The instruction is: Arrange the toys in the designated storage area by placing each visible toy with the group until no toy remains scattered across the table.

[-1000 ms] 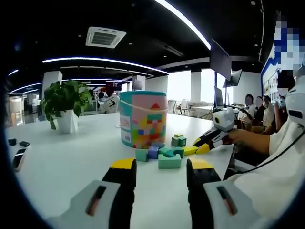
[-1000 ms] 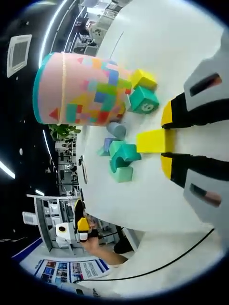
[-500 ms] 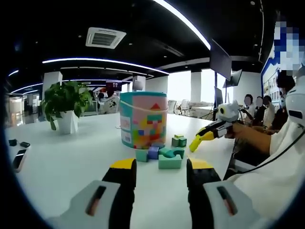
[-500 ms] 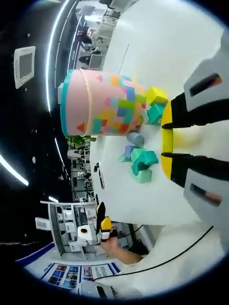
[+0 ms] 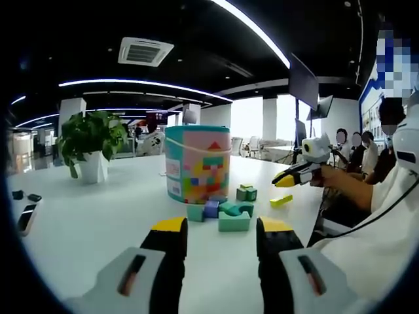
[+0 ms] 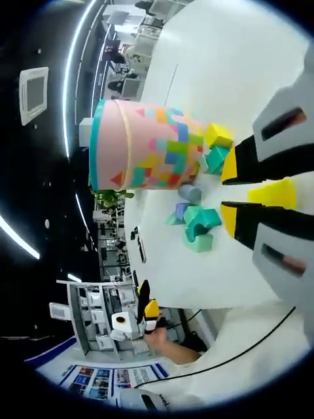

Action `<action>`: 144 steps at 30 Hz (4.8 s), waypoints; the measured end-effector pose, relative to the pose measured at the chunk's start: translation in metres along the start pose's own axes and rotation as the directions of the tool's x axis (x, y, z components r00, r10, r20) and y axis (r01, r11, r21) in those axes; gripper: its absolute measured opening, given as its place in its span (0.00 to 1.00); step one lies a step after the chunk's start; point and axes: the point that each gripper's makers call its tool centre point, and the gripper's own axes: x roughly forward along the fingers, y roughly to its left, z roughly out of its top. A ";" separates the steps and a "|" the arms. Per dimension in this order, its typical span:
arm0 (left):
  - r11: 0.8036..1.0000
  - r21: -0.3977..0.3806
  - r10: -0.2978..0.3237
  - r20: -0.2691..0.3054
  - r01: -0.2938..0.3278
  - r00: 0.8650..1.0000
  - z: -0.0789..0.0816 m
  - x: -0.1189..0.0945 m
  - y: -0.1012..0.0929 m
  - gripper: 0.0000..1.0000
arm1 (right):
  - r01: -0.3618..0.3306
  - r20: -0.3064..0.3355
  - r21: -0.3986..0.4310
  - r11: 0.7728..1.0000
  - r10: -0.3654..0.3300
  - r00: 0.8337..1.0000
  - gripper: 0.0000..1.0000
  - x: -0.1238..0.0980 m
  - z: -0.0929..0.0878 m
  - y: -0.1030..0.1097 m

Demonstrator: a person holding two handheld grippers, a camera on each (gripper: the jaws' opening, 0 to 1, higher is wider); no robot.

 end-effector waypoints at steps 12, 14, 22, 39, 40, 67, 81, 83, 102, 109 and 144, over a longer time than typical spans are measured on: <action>1.000 0.001 0.000 -0.003 0.000 1.000 0.000 0.001 0.000 0.43 | -0.068 -0.036 -0.002 0.998 0.068 0.997 0.27 -0.007 -0.017 0.008; 1.000 0.005 -0.001 -0.004 0.001 1.000 0.000 0.001 -0.001 0.43 | -0.085 -0.042 -0.027 0.996 0.084 0.996 0.30 -0.010 -0.020 0.010; 1.000 0.006 -0.003 -0.007 0.003 1.000 0.000 0.002 -0.002 0.43 | -0.134 -0.102 -0.048 0.990 0.129 0.986 0.34 -0.020 -0.040 0.010; 1.000 0.013 -0.001 -0.003 0.001 1.000 0.003 0.002 -0.003 0.43 | -0.179 -0.181 -0.056 0.982 0.167 0.969 0.31 -0.029 -0.067 0.021; 1.000 0.013 0.000 -0.003 0.000 1.000 0.003 0.002 -0.002 0.43 | -0.181 -0.181 -0.053 0.982 0.169 0.969 0.30 -0.029 -0.067 0.021; 1.000 0.011 -0.001 -0.006 0.001 1.000 0.001 0.002 -0.002 0.43 | -0.091 -0.047 0.085 0.992 0.095 0.994 0.20 -0.029 -0.026 0.009; 1.000 0.004 -0.002 -0.005 0.002 1.000 0.000 0.002 -0.002 0.43 | -0.132 -0.057 0.088 0.987 0.137 0.989 0.20 -0.025 0.018 0.005; 1.000 0.003 -0.001 -0.005 0.001 1.000 0.000 0.001 -0.001 0.43 | -0.133 -0.048 0.077 0.988 0.137 0.989 0.20 -0.027 0.029 0.002; 1.000 0.001 -0.005 -0.006 0.005 1.000 -0.001 0.003 -0.002 0.43 | -0.124 0.115 0.037 0.992 0.119 0.986 0.20 -0.013 0.131 -0.007; 1.000 -0.003 -0.004 -0.007 0.003 1.000 -0.003 0.002 -0.001 0.43 | -0.105 0.171 0.042 0.994 0.096 0.981 0.20 -0.006 0.165 -0.016; 1.000 -0.017 -0.004 -0.010 0.004 1.000 -0.005 0.001 0.002 0.43 | -0.013 0.041 0.163 0.987 0.006 0.999 0.20 0.096 0.227 -0.082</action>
